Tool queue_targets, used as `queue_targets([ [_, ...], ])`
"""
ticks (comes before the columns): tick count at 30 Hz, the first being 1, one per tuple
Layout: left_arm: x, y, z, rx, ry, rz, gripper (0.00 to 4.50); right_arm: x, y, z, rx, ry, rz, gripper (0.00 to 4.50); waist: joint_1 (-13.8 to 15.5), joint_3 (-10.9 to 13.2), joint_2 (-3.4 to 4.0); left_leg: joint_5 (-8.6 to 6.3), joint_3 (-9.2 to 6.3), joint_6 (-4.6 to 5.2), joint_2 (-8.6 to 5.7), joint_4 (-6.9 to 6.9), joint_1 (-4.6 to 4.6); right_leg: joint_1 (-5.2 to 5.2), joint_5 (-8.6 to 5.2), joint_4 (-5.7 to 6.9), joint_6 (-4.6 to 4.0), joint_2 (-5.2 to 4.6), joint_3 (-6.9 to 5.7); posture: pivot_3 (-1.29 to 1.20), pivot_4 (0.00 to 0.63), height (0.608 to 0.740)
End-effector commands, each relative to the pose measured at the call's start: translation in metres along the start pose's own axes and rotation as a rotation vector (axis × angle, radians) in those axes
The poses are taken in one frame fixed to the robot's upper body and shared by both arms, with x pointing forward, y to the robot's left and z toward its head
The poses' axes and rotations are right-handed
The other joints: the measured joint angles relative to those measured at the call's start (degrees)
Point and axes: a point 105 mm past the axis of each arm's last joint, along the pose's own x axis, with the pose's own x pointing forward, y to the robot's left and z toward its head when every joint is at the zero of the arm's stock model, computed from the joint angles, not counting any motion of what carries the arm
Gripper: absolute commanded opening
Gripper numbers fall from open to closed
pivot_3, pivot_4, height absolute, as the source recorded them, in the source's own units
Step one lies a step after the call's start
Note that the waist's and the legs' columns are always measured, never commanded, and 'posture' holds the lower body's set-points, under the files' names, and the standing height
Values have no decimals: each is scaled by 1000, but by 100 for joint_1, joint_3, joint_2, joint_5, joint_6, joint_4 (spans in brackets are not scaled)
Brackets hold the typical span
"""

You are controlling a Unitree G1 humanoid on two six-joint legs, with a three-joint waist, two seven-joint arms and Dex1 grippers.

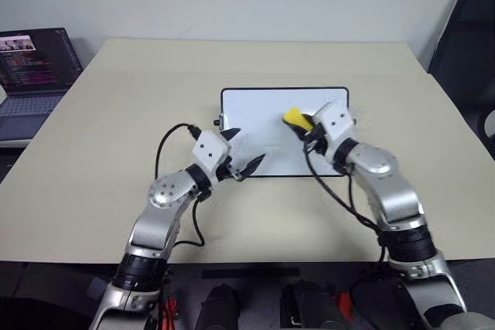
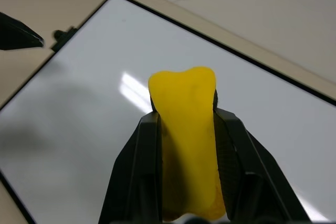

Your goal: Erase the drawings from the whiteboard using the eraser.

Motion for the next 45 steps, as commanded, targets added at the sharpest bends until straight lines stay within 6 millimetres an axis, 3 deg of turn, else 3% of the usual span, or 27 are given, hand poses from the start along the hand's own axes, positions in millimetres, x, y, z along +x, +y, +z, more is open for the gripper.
queue_targets([
  [1,11,-21,13,-80,-63,-192,4500,-24,-29,4,21,35,-106,1016,-11,0,0,0,0,0,0,-1,0,0,0,-1,0,1,0,0,150,740],
  [3,14,-25,14,-102,-68,-248,4500,-34,-38,2,40,59,-142,1016,-31,0,0,0,0,0,-1,-3,0,0,-2,-1,1,2,0,0,150,740],
  [11,38,-53,0,-150,-30,-572,4500,-94,-80,-62,326,302,-427,1016,-74,2,4,0,5,1,-2,-2,0,-1,-2,-2,1,7,7,0,150,740],
  [15,43,-61,-3,-171,-21,-644,4500,-112,-87,-86,438,378,-507,1016,-70,2,4,0,1,2,-1,-3,0,-1,-2,0,1,11,3,0,150,740],
  [22,42,-64,-15,-132,20,-673,4500,-119,-72,-108,539,455,-525,1016,-74,3,6,-1,2,2,2,-7,-1,-7,-4,2,-1,15,8,0,150,740],
  [27,42,-64,-20,-86,37,-656,4500,-117,-65,-113,533,481,-493,1016,-63,4,8,-1,3,2,0,-4,-1,-5,-3,1,1,13,9,0,150,740],
  [36,40,-59,-20,-81,36,-625,4500,-120,-68,-117,507,498,-483,1016,-66,4,9,-1,3,2,0,-5,-1,-6,-4,0,1,13,8,0,150,740],
  [41,41,-57,-19,-72,28,-603,4500,-121,-70,-118,511,504,-486,2559,-66,4,9,-1,2,2,0,-5,-1,-6,-4,1,1,13,7,0,150,740],
  [45,43,-55,-18,-71,23,-593,4500,-121,-72,-118,508,504,-499,4081,-66,4,9,-1,2,2,0,-5,-1,-6,-4,1,1,13,7,0,150,740],
])
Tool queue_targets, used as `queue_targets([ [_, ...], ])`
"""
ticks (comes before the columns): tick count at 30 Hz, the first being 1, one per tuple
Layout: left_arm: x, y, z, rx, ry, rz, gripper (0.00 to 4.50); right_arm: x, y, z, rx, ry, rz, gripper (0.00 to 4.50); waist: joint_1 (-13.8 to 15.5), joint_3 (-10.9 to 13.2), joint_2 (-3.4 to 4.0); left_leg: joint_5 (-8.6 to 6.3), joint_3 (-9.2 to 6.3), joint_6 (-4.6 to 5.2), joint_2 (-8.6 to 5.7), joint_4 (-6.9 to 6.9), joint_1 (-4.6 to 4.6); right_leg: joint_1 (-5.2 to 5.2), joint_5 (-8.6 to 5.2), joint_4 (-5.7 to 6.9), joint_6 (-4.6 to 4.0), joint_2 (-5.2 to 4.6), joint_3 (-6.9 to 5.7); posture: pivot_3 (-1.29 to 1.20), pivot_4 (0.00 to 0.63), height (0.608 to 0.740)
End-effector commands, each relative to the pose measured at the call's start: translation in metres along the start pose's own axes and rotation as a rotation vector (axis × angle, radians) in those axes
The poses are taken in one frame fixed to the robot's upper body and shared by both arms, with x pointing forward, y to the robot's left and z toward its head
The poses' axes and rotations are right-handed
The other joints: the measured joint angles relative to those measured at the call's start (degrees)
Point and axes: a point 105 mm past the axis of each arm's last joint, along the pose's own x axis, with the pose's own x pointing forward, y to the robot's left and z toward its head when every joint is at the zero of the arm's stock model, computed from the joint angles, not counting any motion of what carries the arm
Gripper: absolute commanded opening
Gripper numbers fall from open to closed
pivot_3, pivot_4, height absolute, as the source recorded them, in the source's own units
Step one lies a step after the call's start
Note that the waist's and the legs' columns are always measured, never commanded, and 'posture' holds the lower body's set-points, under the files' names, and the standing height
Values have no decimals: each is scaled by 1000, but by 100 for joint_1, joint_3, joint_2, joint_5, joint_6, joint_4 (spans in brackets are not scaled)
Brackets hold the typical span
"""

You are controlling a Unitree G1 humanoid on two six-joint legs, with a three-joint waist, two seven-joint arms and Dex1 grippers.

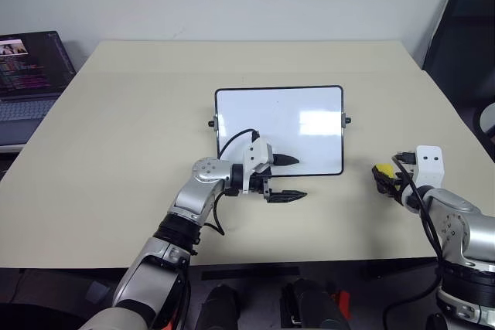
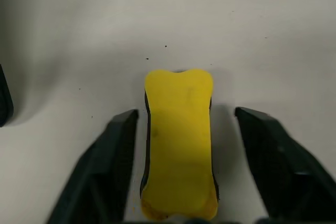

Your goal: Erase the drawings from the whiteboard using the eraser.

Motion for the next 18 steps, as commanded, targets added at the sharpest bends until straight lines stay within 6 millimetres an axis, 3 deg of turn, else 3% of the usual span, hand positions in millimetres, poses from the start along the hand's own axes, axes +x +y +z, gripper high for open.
queue_targets([
  [1,-1,5,13,49,-35,21,4500,-3,-4,10,-16,-42,-19,4433,0,0,0,0,0,0,0,0,0,0,0,0,0,0,0,0,150,740],
  [12,-3,6,14,52,-38,44,4500,-4,-10,17,-33,-85,-79,4475,0,0,0,0,0,0,0,0,0,0,0,0,0,0,0,0,150,740],
  [18,-19,20,17,61,-50,208,4500,-13,-3,24,-54,-154,-76,4475,-2,0,1,0,0,0,0,0,0,0,0,1,0,0,2,0,150,740],
])
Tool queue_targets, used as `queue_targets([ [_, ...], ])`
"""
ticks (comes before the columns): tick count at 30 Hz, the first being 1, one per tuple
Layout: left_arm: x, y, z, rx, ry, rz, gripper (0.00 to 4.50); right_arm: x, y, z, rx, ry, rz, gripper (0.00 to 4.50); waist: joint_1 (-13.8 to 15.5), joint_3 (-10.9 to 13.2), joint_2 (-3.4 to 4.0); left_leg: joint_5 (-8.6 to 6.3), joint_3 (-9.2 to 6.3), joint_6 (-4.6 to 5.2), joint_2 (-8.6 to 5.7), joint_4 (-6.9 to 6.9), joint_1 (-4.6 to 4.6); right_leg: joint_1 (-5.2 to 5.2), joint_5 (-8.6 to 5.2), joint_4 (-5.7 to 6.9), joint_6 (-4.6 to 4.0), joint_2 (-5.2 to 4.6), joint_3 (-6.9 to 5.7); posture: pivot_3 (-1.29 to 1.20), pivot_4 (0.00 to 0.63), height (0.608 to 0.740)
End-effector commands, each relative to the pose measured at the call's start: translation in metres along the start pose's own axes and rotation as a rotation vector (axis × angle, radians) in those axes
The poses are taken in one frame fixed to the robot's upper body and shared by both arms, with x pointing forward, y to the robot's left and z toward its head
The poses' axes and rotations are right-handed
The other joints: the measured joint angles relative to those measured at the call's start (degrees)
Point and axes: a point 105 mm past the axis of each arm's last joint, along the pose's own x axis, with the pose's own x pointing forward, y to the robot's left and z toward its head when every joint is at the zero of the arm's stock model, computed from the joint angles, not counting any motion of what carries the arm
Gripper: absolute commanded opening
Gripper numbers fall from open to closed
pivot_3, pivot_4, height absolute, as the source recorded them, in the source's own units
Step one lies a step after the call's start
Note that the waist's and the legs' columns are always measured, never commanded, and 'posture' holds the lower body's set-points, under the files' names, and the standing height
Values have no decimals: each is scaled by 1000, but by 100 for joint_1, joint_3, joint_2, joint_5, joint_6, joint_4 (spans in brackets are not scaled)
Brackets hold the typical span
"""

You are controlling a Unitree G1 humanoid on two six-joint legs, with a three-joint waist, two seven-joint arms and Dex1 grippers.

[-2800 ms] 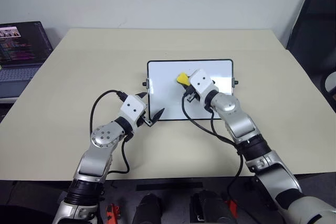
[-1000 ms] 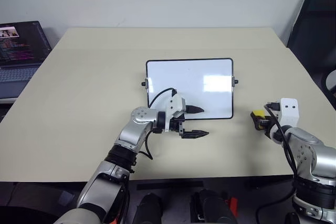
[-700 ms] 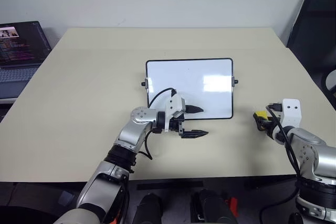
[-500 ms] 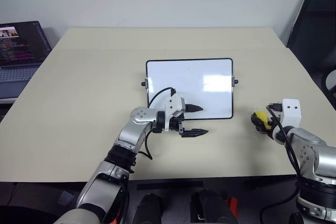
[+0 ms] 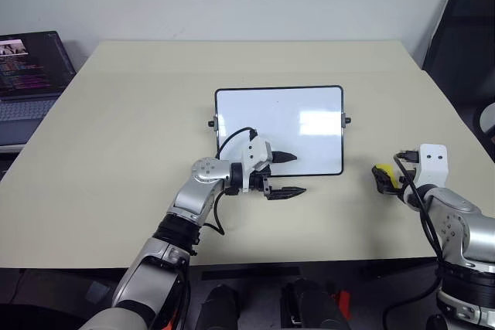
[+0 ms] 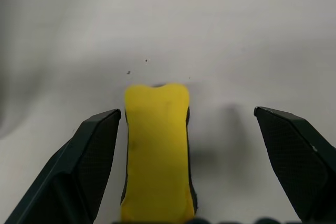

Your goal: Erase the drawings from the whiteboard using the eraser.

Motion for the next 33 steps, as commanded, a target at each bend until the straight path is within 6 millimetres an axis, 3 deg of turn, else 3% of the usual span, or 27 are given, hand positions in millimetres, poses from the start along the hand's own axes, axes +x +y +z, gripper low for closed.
queue_targets([
  [1,-16,18,19,54,-61,170,4500,-14,6,19,-41,-124,-5,4475,3,0,1,0,-1,0,1,0,0,-1,0,0,0,0,0,0,150,740],
  [5,-32,29,19,6,-85,370,4500,-27,17,24,-34,-224,8,4475,0,0,1,0,-3,0,4,-3,0,-1,-1,0,1,0,-1,0,150,740],
  [10,-51,22,6,-90,-93,572,4500,-44,25,26,-75,-336,57,4475,10,0,2,0,-1,-1,0,-1,4,8,-4,-4,9,-9,-2,0,150,740],
  [15,-71,11,-8,-117,-57,765,4500,-59,19,14,-97,-392,46,4475,17,-1,2,-1,-7,-1,1,0,7,13,-5,-4,8,-11,-2,0,150,740],
  [24,-92,-10,-14,-38,-24,982,4500,-79,18,-20,-42,-404,24,4475,19,-1,3,-1,-7,-2,2,3,12,16,-26,-3,-28,-18,-2,0,150,740],
  [33,-96,-18,-21,-33,-10,1023,4500,-86,24,-44,7,-382,15,4475,20,-2,5,-2,-5,-3,1,-2,13,17,-27,-10,-29,-19,-3,0,150,740],
])
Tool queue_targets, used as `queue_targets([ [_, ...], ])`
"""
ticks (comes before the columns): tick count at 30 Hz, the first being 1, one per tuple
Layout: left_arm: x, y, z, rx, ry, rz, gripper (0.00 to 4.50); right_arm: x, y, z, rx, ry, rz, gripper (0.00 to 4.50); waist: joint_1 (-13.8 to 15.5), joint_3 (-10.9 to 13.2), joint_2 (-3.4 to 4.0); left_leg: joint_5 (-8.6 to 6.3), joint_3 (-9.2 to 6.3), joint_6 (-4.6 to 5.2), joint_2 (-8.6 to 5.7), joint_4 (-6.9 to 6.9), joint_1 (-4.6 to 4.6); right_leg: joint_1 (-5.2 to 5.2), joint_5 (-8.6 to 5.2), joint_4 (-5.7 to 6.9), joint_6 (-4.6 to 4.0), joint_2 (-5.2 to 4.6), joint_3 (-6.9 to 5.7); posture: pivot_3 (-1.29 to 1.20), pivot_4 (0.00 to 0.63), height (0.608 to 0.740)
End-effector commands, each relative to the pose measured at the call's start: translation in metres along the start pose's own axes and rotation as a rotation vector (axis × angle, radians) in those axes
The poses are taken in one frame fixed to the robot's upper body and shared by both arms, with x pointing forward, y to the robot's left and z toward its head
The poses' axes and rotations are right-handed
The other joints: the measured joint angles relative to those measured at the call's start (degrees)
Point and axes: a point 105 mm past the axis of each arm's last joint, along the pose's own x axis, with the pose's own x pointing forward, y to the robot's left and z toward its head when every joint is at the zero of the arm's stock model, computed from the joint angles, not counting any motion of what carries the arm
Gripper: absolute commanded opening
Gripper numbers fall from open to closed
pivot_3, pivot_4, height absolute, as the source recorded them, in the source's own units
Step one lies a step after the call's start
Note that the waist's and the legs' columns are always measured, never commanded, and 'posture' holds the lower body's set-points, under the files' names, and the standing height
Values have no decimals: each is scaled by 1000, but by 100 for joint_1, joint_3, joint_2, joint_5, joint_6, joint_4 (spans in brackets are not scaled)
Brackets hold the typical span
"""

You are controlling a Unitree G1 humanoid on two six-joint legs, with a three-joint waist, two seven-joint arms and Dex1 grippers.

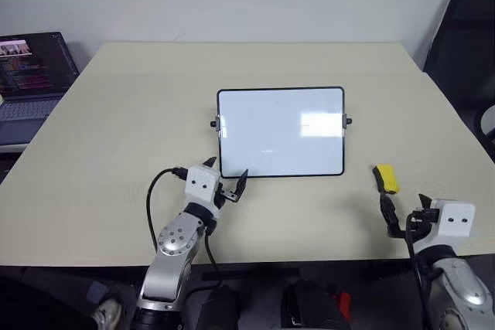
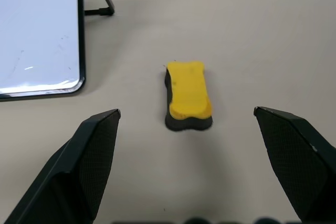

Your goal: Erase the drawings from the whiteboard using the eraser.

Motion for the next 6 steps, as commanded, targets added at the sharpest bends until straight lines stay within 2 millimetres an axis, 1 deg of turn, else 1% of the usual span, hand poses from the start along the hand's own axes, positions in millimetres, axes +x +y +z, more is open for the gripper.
queue_targets([
  [1,-6,-3,11,10,-49,3,4500,-4,8,8,10,-56,7,4475,-3,0,0,0,1,0,0,-1,-1,-1,0,-1,0,0,0,0,150,740],
  [6,-6,-2,11,11,-45,9,4500,-4,13,9,21,-60,4,4475,0,1,1,0,-5,-1,1,2,-2,-2,-2,-1,-3,-8,0,0,150,740],
])
